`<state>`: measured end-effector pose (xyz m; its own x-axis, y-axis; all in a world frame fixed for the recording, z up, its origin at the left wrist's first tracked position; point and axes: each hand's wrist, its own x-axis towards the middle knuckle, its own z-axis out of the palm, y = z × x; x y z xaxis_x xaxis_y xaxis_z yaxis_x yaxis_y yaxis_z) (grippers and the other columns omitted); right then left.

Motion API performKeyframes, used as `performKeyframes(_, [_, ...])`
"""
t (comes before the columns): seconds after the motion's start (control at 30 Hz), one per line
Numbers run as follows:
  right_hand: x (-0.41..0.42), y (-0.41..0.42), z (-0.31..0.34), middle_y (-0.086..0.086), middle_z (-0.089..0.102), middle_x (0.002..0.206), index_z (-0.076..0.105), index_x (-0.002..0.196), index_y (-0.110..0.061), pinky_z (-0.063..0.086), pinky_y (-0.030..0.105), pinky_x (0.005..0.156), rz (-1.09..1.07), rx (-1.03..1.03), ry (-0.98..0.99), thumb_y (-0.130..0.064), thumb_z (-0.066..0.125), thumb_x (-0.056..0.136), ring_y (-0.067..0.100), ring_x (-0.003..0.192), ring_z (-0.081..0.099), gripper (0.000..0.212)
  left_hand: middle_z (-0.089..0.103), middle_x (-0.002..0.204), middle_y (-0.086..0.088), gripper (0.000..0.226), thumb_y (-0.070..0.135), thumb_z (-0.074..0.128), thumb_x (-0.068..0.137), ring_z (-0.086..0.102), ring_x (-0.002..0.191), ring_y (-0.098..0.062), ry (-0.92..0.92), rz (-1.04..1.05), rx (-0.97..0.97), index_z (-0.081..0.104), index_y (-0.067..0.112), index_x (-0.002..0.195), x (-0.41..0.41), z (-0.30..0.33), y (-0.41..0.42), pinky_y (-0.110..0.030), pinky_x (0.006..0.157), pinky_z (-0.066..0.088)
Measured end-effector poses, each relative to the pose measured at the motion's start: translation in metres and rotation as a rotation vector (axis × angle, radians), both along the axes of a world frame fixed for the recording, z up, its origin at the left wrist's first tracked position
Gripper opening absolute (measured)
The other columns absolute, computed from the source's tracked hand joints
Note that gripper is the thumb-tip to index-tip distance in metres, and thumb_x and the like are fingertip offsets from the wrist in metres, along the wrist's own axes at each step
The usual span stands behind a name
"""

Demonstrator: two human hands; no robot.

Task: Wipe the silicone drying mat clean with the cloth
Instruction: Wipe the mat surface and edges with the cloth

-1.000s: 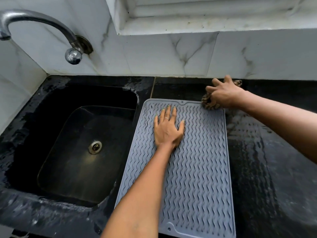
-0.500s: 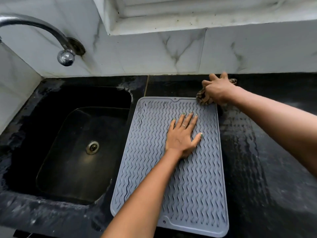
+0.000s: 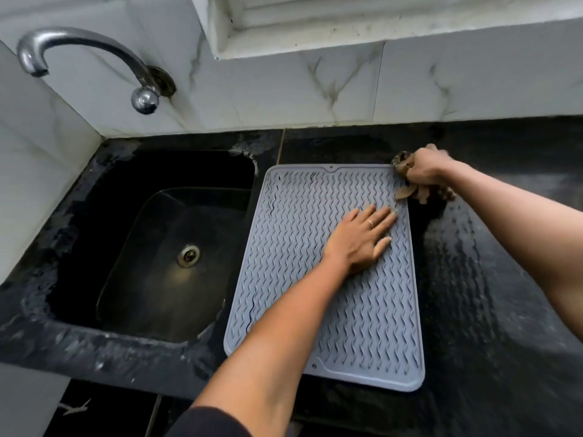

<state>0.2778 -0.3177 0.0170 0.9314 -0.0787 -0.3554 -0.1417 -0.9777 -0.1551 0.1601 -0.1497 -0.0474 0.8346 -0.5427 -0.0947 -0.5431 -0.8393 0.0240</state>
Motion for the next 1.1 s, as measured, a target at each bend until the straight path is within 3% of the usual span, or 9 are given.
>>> performKeyframes(0.17, [-0.025,0.016,-0.008,0.016,0.035,0.136,0.051,0.126,-0.006,0.04,0.055,0.096,0.109,-0.144,-0.058,-0.035,0.07,0.078,0.039,0.125,0.036,0.059,0.006,0.163,0.004,0.056,0.043,0.018,0.104,0.006,0.151,-0.017,0.085,0.033,0.003,0.002,0.024,0.154,0.003,0.0,-0.001,-0.037,0.123,0.01])
performKeyframes(0.27, [-0.032,0.017,-0.001,0.017,0.043,0.133,0.052,0.126,-0.005,0.043,0.051,0.094,0.151,-0.174,-0.032,-0.042,0.062,0.083,0.041,0.12,0.045,0.058,0.005,0.163,0.004,0.057,0.043,0.019,0.104,0.006,0.151,-0.017,0.079,0.043,0.016,0.003,0.023,0.154,0.003,0.001,-0.001,-0.037,0.122,0.01])
performKeyframes(0.37, [-0.039,0.019,0.019,0.017,0.067,0.089,0.066,0.101,0.003,0.055,0.042,0.084,0.213,-0.11,0.143,-0.036,0.062,0.084,0.036,0.085,0.065,0.043,0.006,0.163,0.004,0.057,0.042,0.019,0.104,0.007,0.151,-0.017,0.069,0.06,0.025,0.004,0.022,0.155,0.0,0.003,-0.003,-0.037,0.122,0.012])
performKeyframes(0.43, [-0.041,0.018,0.033,0.013,0.068,0.056,0.068,0.077,0.002,0.059,0.038,0.059,0.194,-0.069,0.298,-0.024,0.064,0.081,0.029,0.054,0.064,0.027,0.006,0.163,0.003,0.057,0.042,0.018,0.104,0.007,0.151,-0.017,0.071,0.068,0.029,0.003,0.02,0.155,-0.002,0.005,-0.005,-0.038,0.122,0.012])
performKeyframes(0.5, [-0.044,0.011,0.044,0.014,0.064,0.047,0.065,0.073,0.003,0.05,0.029,0.04,0.128,-0.028,0.322,-0.02,0.064,0.081,0.025,0.038,0.057,0.025,0.006,0.163,0.0,0.057,0.039,0.018,0.104,0.007,0.151,-0.019,0.067,0.084,0.029,0.003,0.018,0.155,-0.005,0.006,-0.009,-0.039,0.122,0.011])
performKeyframes(0.6, [-0.049,0.005,0.036,0.021,0.067,0.096,0.065,0.104,-0.001,0.054,0.04,0.07,0.06,0.05,0.04,-0.038,0.059,0.086,0.036,0.083,0.065,0.041,0.009,0.163,-0.001,0.055,0.034,0.021,0.104,0.009,0.151,-0.02,0.074,0.138,-0.047,0.007,0.018,0.155,-0.018,0.002,-0.014,-0.039,0.122,0.008])
performKeyframes(0.7, [-0.068,0.017,0.011,0.021,0.04,0.134,0.05,0.128,-0.004,0.038,0.054,0.101,0.034,-0.013,-0.077,-0.036,0.06,0.087,0.041,0.126,0.038,0.053,0.015,0.162,0.002,0.054,0.032,0.024,0.103,0.013,0.15,-0.017,0.059,0.219,-0.138,0.014,0.018,0.154,-0.031,-0.003,-0.014,-0.039,0.122,0.007])
performKeyframes(0.9, [-0.099,0.047,-0.006,0.016,0.037,0.137,0.05,0.127,-0.009,0.039,0.05,0.098,-0.007,-0.082,-0.034,-0.029,0.056,0.087,0.037,0.128,0.037,0.046,0.023,0.16,0.007,0.05,0.03,0.027,0.102,0.021,0.148,-0.016,0.027,0.269,-0.117,0.026,0.022,0.152,-0.027,0.0,-0.012,-0.043,0.12,0.016])
performKeyframes(1.1, [-0.129,0.045,0.001,0.017,0.044,0.139,0.044,0.134,-0.01,0.042,0.048,0.099,-0.031,-0.059,0.115,-0.03,0.061,0.081,0.037,0.125,0.047,0.059,0.014,0.162,0.006,0.053,0.034,0.024,0.103,0.012,0.15,-0.017,0.094,0.264,-0.087,0.014,0.022,0.154,-0.027,0.001,-0.013,-0.044,0.121,0.01])
